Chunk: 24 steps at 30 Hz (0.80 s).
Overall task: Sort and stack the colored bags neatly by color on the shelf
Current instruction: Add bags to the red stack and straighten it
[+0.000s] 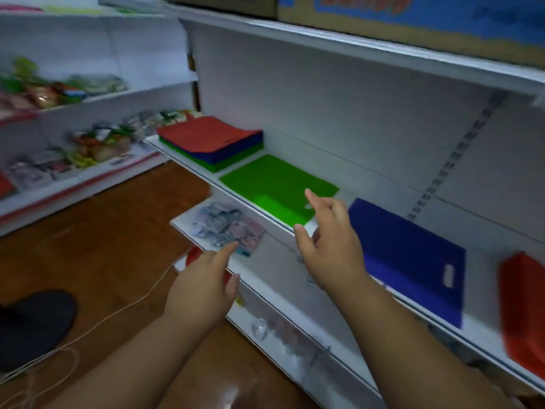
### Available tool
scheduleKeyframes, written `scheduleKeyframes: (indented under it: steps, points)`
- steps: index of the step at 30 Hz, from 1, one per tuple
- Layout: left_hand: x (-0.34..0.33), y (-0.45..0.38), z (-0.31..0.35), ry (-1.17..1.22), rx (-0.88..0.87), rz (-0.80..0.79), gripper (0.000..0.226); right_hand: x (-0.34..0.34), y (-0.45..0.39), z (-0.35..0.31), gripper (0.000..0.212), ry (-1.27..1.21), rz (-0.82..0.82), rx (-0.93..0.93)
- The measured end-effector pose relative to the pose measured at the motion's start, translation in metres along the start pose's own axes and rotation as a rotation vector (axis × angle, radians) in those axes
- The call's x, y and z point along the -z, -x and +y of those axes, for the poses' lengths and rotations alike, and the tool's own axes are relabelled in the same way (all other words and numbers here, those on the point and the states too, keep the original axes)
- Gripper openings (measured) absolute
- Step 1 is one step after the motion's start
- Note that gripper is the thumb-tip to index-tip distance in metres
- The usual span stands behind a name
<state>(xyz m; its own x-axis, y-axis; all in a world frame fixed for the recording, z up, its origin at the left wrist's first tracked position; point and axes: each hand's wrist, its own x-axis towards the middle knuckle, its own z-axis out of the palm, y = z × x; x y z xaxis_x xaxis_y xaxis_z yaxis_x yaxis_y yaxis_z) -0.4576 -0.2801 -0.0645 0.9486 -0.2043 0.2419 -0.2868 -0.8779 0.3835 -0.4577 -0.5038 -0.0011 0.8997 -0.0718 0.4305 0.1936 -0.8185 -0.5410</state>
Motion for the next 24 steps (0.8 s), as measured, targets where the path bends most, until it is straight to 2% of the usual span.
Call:
scheduleKeyframes:
  steps: [6, 14, 19, 24]
  points:
    - [0.033, -0.032, -0.092, 0.044, 0.147, 0.086, 0.045, -0.071, -0.069, -0.059, 0.071, -0.046, -0.137, 0.011]
    - [0.028, -0.133, -0.165, 0.125, 0.269, 0.132, 0.058, -0.166, -0.191, -0.063, 0.069, -0.05, -0.276, -0.04]
    - [0.04, -0.194, -0.205, 0.141, 0.326, 0.098, 0.058, -0.23, -0.276, -0.063, 0.073, -0.072, -0.437, -0.146]
    - [0.032, -0.236, -0.25, 0.277, 0.378, 0.011, 0.048, -0.286, -0.312, -0.057, 0.087, -0.017, -0.548, -0.236]
